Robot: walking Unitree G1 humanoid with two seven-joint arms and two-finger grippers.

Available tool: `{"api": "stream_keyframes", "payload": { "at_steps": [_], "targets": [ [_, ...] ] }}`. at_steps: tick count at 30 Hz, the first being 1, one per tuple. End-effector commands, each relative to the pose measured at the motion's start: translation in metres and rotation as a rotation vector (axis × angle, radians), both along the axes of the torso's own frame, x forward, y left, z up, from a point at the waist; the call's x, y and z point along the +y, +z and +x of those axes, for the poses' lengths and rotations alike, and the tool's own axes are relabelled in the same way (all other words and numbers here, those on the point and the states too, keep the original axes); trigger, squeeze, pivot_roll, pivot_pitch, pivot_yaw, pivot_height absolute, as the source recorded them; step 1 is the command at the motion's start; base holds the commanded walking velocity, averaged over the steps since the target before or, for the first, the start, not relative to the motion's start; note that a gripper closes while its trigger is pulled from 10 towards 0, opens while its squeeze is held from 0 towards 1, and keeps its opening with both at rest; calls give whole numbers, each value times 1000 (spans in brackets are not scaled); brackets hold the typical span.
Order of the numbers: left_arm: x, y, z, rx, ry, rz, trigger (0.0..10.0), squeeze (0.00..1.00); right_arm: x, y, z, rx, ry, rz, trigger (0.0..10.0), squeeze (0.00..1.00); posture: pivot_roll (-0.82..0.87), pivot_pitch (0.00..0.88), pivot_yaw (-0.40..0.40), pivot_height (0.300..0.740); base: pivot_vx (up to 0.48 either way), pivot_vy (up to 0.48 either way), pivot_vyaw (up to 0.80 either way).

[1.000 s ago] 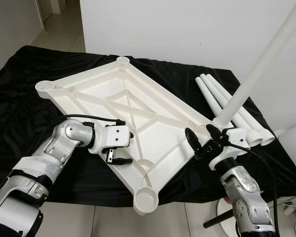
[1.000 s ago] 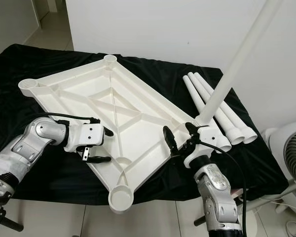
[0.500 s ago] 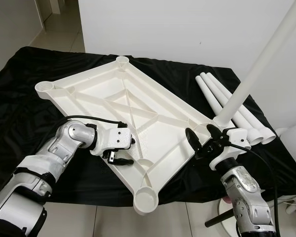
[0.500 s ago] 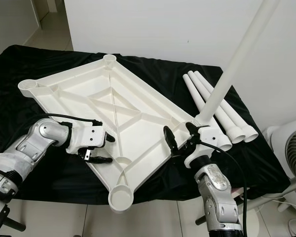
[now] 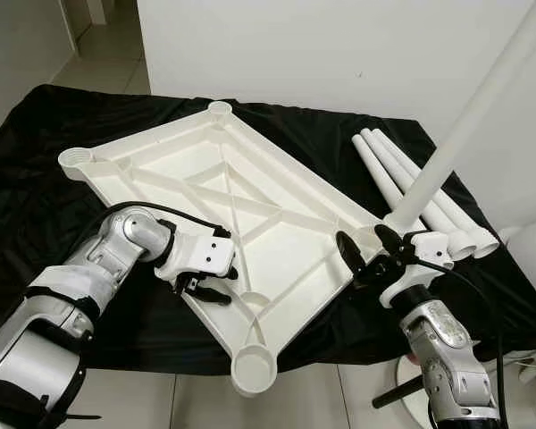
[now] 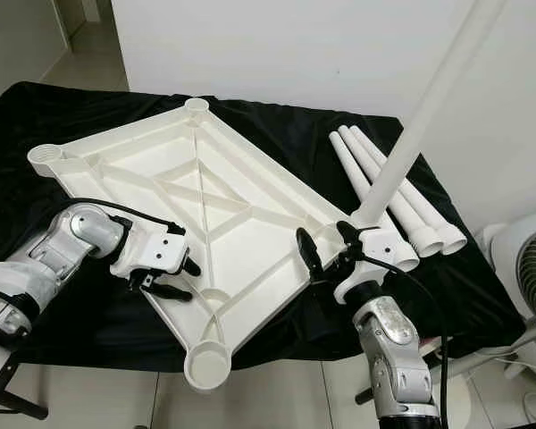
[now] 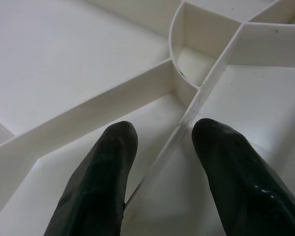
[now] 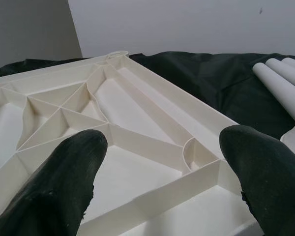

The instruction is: Building children table

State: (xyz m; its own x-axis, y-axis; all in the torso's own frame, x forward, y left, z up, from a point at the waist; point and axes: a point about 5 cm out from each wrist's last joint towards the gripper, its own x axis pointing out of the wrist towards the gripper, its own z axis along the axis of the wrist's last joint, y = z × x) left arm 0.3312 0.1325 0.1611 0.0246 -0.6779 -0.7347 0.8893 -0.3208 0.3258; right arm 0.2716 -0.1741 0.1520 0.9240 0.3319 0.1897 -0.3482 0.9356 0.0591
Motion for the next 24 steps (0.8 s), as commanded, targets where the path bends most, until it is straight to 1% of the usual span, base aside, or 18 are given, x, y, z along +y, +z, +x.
{"api": "stream_keyframes", "payload": {
  "at_steps": [1,4,6,8,9,10,11,15,17,19,22,24],
  "targets": [
    [5,-9,-1,52,9,51,0,0,-2,1,-1,-2,-8,-14,10000,0,35,89,-63,740,0,0,0],
    [5,-10,0,61,40,5,0,0,-4,1,-2,-2,-19,-13,10000,0,31,86,-61,740,0,0,0],
    [5,-11,-1,64,40,-3,0,0,-4,1,-2,-2,-21,-13,10000,0,29,86,-60,740,0,0,0],
    [7,-12,0,60,78,-30,0,0,-5,1,-2,-4,-27,-11,10000,0,28,81,-65,740,0,0,0],
    [7,-12,0,60,78,-30,0,0,-5,1,-2,-4,-27,-11,10000,0,28,81,-65,740,0,0,0],
    [12,-13,3,56,131,-52,0,0,-5,2,-1,-8,-31,-8,10000,0,28,80,-66,740,0,0,0],
    [14,-14,4,51,153,-63,0,0,-5,3,-1,-9,-33,-8,10000,0,28,79,-67,740,0,0,0],
    [20,-15,6,32,220,-90,0,0,-5,3,0,-10,-31,-8,10000,0,32,76,-72,740,0,0,0],
    [22,-15,7,29,235,-96,0,0,-5,3,0,-10,-30,-9,10000,0,32,76,-72,740,0,0,0],
    [25,-14,11,-17,298,-133,0,0,-5,4,1,-12,-27,-10,10000,0,37,75,-81,740,0,0,0],
    [26,-13,13,-51,328,-151,0,0,-5,4,2,-12,-25,-10,10000,0,37,76,-81,740,0,0,0],
    [22,-11,18,-111,372,-204,0,0,-4,5,3,-14,-21,-8,10000,0,42,79,-89,740,0,0,0]
  ]
}}
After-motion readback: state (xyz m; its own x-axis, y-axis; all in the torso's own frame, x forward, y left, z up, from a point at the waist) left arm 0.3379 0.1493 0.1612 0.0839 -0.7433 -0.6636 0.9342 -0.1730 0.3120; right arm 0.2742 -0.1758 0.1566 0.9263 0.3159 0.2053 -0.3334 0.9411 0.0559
